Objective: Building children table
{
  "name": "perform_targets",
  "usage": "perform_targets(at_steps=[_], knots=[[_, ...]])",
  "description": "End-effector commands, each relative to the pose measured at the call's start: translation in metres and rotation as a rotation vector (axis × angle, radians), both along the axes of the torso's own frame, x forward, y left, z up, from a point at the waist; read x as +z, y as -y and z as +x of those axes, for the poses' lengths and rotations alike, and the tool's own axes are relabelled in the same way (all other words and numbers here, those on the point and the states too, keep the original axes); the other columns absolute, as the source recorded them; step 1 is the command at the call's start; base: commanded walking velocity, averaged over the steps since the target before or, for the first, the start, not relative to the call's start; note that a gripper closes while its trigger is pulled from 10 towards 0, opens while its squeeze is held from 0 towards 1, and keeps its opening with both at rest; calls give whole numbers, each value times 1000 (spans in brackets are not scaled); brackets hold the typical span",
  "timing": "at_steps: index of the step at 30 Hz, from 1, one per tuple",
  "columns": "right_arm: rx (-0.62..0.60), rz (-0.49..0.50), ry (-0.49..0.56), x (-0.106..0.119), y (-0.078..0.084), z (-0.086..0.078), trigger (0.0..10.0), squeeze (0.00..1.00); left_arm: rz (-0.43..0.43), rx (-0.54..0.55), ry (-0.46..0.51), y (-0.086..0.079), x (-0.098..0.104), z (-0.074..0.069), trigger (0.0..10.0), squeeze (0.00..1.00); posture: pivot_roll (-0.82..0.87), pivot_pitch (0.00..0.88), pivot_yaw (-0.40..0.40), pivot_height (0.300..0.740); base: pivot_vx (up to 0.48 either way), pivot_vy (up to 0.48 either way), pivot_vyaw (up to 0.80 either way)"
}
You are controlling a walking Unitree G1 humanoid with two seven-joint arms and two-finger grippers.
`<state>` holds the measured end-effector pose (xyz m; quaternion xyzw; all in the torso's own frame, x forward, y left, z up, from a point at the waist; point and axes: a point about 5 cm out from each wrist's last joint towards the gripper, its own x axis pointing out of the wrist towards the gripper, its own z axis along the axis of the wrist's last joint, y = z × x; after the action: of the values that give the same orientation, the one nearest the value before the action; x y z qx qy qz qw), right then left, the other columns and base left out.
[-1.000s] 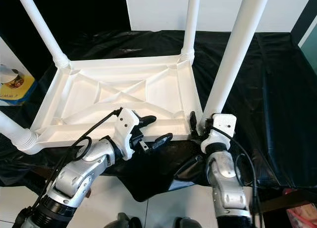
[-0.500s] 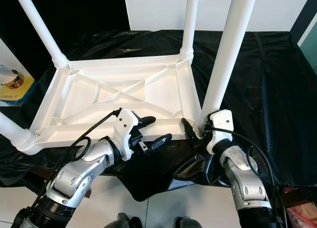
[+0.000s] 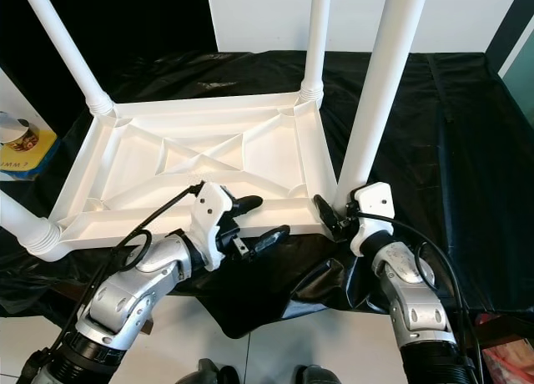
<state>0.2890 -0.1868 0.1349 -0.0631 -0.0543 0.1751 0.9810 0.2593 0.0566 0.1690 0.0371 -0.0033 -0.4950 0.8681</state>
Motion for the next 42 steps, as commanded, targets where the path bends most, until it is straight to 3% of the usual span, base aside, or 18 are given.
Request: perform_targets(at_steps=[1, 12, 17, 24, 27, 32, 41, 42], knots=[[-40, 7, -68, -14, -1, -1, 10000, 0, 22, -66, -8, 3, -1, -4, 10000, 0, -83, 135, 64, 740, 0, 0, 0], [-211, 54, -64, -16, 0, -4, 10000, 0, 19, -71, -10, 4, -1, -5, 10000, 0, -84, 136, 56, 740, 0, 0, 0], [-356, 91, -74, -19, -2, -7, 10000, 0, 15, -70, -10, 5, -2, -6, 10000, 0, -80, 129, 44, 740, 0, 0, 0], [-464, 121, -102, -25, -10, -11, 10000, 0, 14, -70, -10, 6, -2, -7, 10000, 0, -76, 124, 38, 740, 0, 0, 0], [-563, 146, -125, -31, -19, -16, 10000, 0, 13, -69, -11, 6, -2, -7, 10000, 0, -67, 119, 33, 740, 0, 0, 0], [-572, 175, -132, -31, -29, -18, 10000, 0, 13, -68, -12, 6, -3, -8, 10000, 0, -66, 115, 32, 740, 0, 0, 0], [-576, 179, -102, -25, -28, -18, 10000, 0, 17, -66, -10, 5, -3, -7, 10000, 0, -58, 111, 31, 740, 0, 0, 0], [-569, 176, -91, -24, -28, -17, 10000, 188, 17, -66, -10, 5, -3, -8, 10000, 0, -55, 112, 31, 740, 0, 0, 0]])
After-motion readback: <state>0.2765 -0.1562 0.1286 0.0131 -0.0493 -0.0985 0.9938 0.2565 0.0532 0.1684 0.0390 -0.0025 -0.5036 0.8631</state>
